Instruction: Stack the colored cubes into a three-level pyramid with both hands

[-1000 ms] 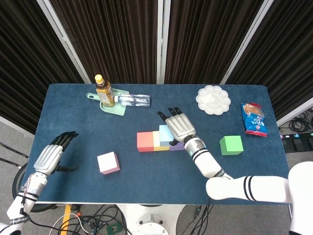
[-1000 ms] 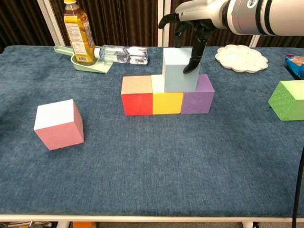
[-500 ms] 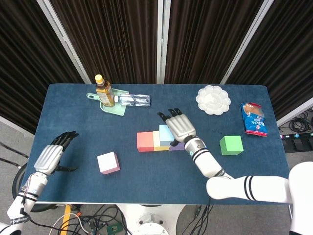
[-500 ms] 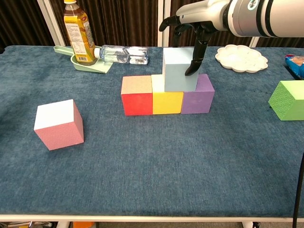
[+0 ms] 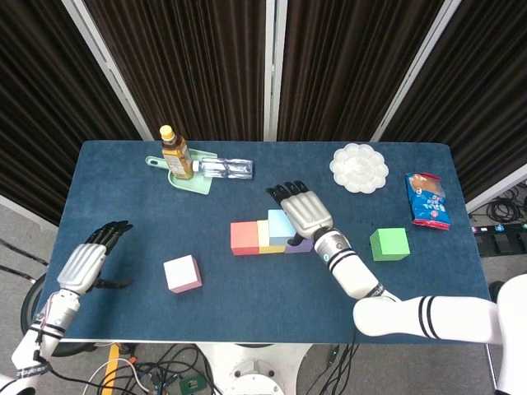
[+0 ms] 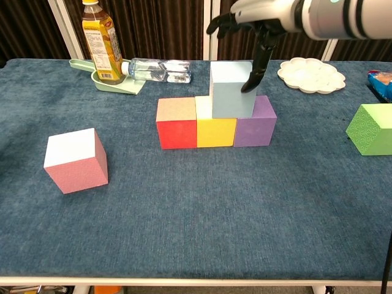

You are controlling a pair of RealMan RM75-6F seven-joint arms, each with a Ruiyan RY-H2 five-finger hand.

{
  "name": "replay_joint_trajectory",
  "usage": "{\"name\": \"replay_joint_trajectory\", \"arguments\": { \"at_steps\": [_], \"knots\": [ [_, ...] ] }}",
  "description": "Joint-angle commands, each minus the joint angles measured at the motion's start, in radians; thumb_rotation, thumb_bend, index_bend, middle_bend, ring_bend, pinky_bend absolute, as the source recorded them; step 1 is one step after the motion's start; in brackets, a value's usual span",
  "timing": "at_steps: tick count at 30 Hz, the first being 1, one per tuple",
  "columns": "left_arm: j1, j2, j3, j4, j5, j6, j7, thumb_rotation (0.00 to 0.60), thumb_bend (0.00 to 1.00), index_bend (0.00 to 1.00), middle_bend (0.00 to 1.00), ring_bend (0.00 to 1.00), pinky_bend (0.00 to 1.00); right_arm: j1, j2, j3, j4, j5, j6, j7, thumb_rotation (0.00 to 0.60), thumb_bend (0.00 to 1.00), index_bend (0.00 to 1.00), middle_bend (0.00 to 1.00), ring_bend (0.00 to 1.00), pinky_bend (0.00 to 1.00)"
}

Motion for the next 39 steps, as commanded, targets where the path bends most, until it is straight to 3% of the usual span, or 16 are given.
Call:
{"name": "replay_joint_trajectory", "arguments": {
  "at_steps": [1,11,18,26,32,39],
  "knots": [
    [-0.002,0.002,0.003,-0.010,0.008,-0.001,0.007,0.600,0.00,0.10,0.05,0.00,0.11,-0.032,0.053,0.006,-0.047,-0.044,0.011,0.035,0.600,0.00,0.00,0.03,0.00,0.00],
    [-0.028,0.009,0.030,-0.131,0.034,-0.052,0.103,0.600,0.00,0.10,0.05,0.00,0.11,-0.194,0.229,0.045,-0.141,-0.258,0.050,0.259,0.600,0.00,0.00,0.01,0.00,0.00],
    [-0.051,-0.073,0.016,-0.184,-0.029,-0.097,0.242,0.600,0.00,0.10,0.05,0.00,0.11,-0.304,0.296,0.044,-0.128,-0.408,0.052,0.416,0.600,0.00,0.00,0.01,0.00,0.00],
    [-0.047,-0.242,-0.051,-0.202,-0.230,-0.066,0.422,0.600,0.00,0.10,0.08,0.00,0.11,-0.394,0.303,0.055,-0.081,-0.566,0.101,0.557,0.600,0.00,0.00,0.00,0.00,0.00],
    [-0.052,-0.269,-0.067,-0.222,-0.323,-0.058,0.500,0.600,0.00,0.10,0.15,0.00,0.11,-0.420,0.305,0.059,-0.056,-0.615,0.095,0.602,0.600,0.00,0.00,0.00,0.00,0.00],
    [-0.053,-0.281,-0.070,-0.218,-0.344,-0.045,0.515,0.600,0.00,0.10,0.23,0.00,0.11,-0.428,0.285,0.065,-0.028,-0.624,0.077,0.607,0.600,0.00,0.00,0.00,0.00,0.00]
  ]
}}
